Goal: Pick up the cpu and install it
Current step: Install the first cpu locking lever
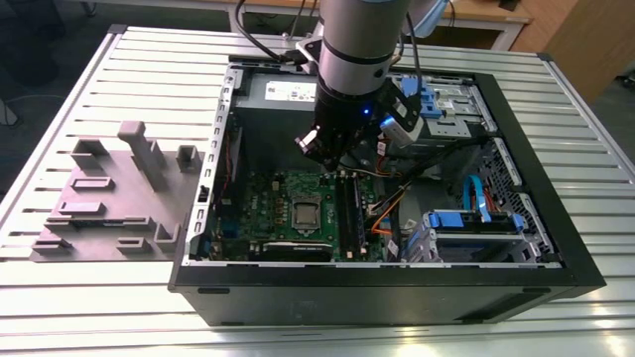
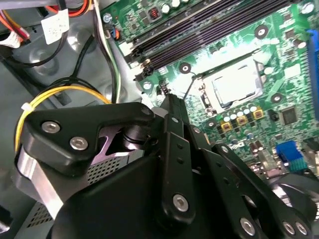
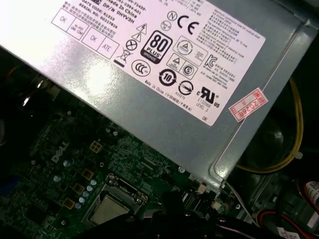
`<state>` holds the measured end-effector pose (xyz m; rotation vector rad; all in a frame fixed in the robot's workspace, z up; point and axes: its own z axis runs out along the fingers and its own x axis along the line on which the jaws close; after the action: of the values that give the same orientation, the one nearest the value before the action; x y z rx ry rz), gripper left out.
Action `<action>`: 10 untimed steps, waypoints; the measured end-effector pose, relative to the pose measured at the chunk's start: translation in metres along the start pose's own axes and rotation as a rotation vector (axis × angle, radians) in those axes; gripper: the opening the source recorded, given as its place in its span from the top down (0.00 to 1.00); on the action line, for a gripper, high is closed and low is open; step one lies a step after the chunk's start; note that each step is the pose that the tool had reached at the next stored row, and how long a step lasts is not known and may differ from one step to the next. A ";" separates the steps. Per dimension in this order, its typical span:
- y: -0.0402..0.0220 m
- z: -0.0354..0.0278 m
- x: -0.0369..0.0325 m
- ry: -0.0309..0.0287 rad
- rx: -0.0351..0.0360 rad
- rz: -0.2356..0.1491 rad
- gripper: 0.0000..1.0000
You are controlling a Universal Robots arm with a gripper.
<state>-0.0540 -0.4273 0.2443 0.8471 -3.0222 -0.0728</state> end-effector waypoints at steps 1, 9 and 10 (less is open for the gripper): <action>0.0000 0.0000 0.0000 0.0048 0.0071 -0.003 0.90; -0.0013 -0.0002 0.0008 0.0304 0.0448 -0.033 0.90; -0.0015 -0.0002 0.0010 0.0315 0.0465 -0.038 0.90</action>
<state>-0.0540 -0.4291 0.2444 0.9003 -2.9900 0.0107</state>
